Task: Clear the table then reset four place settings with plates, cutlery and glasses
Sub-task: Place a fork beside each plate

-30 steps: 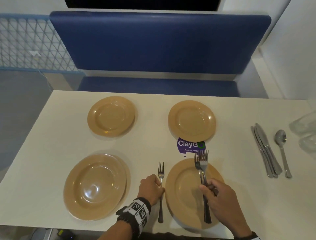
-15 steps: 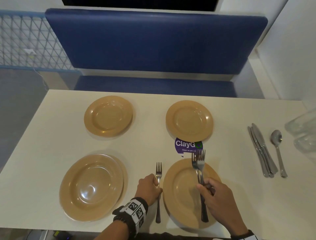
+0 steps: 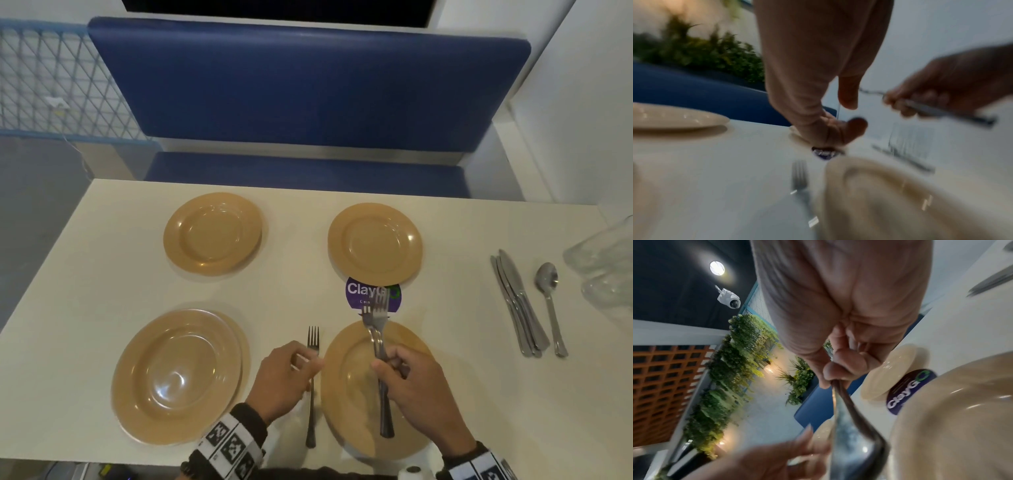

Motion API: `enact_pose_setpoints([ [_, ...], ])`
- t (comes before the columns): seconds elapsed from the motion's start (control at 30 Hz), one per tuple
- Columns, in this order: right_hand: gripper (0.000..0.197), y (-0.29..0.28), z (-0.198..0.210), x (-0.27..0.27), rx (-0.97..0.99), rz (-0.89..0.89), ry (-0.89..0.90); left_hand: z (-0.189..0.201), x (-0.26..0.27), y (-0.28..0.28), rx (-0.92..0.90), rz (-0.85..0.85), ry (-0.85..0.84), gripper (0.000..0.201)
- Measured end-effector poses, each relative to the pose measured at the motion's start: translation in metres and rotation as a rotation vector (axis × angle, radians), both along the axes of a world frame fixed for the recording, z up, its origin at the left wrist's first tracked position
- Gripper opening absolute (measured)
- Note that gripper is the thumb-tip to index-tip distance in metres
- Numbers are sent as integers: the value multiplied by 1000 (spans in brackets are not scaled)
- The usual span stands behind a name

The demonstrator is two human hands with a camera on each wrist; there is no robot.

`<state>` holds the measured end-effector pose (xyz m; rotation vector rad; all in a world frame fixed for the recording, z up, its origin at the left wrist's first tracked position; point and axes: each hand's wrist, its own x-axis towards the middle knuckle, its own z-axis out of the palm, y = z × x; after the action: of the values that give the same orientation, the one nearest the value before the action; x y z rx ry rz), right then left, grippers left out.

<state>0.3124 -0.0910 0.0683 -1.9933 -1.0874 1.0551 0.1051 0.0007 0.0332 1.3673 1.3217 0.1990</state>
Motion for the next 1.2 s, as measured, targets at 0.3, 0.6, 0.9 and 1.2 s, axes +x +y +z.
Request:
enact_pose_setpoints([
  [0.3, 14, 56, 27, -37, 31, 215, -15, 49, 18, 14, -317, 311, -471, 19],
  [0.6, 9, 73, 34, -67, 22, 185, 83, 53, -29, 22, -107, 484, -401, 16],
  [0.9, 16, 72, 12, -99, -44, 255, -61, 34, -178, 46, 69, 626, -90, 4],
  [1.2, 20, 70, -7, -149, -101, 115, 87, -28, -305, 82, 103, 534, 347, 7],
])
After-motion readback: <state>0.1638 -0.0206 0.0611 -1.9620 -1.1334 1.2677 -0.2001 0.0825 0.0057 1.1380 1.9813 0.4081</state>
